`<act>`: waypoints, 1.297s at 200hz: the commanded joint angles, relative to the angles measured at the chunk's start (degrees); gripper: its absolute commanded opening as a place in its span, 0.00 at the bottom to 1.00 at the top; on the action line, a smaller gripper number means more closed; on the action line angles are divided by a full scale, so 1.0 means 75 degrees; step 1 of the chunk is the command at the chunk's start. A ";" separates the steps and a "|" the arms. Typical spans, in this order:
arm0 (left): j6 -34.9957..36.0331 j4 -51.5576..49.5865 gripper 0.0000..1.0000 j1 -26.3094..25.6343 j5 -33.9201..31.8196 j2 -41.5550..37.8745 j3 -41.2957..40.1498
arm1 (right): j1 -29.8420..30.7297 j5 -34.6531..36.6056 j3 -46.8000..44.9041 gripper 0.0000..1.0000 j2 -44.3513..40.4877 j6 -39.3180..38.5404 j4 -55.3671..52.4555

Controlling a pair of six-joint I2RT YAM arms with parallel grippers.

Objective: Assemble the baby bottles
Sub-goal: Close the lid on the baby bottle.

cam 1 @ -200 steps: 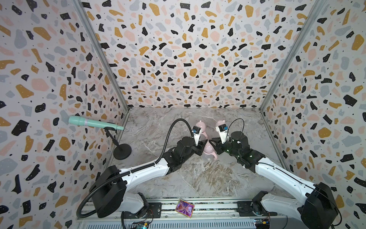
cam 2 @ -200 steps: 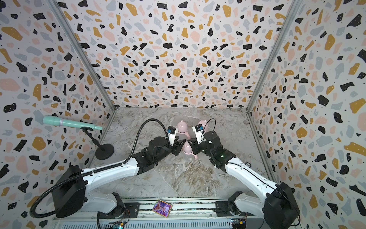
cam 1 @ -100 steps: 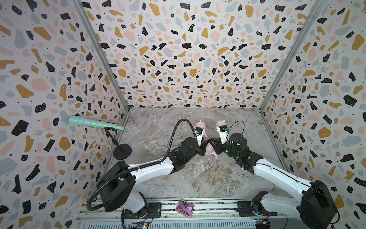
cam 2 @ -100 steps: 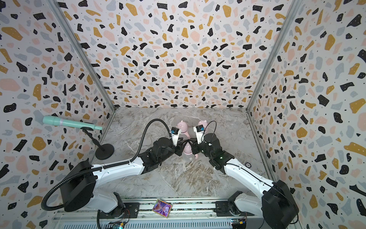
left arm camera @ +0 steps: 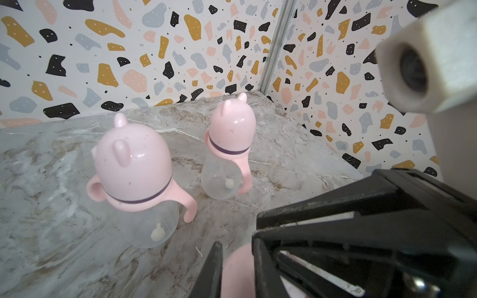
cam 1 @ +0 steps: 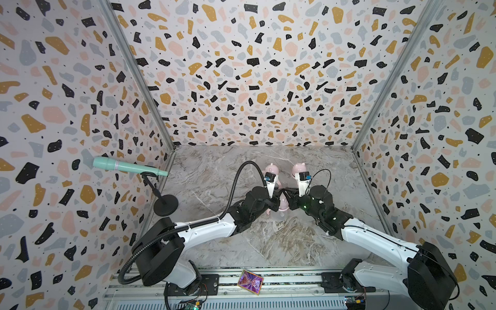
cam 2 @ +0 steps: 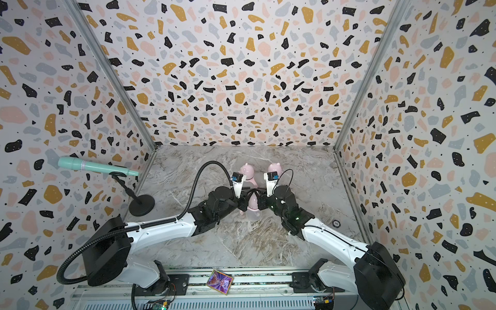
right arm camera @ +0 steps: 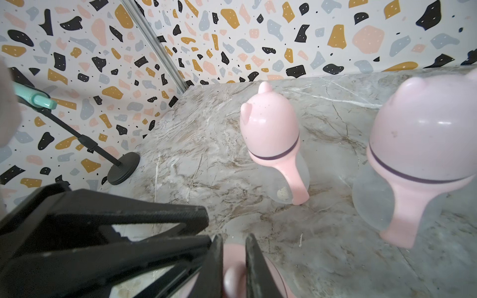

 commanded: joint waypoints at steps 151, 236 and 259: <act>-0.0568 0.0643 0.10 -0.0330 0.0559 0.0097 -0.1440 | 0.1284 0.0366 -0.0289 0.18 0.1799 0.0822 -0.2877; -0.0769 0.0883 0.09 -0.0401 0.0546 0.0383 -0.1335 | 0.1307 0.0396 -0.0421 0.18 0.1997 0.1066 -0.2857; -0.0834 0.0969 0.09 -0.0414 0.0508 0.0389 -0.1411 | 0.1330 0.0396 -0.0456 0.18 0.2009 0.1157 -0.2882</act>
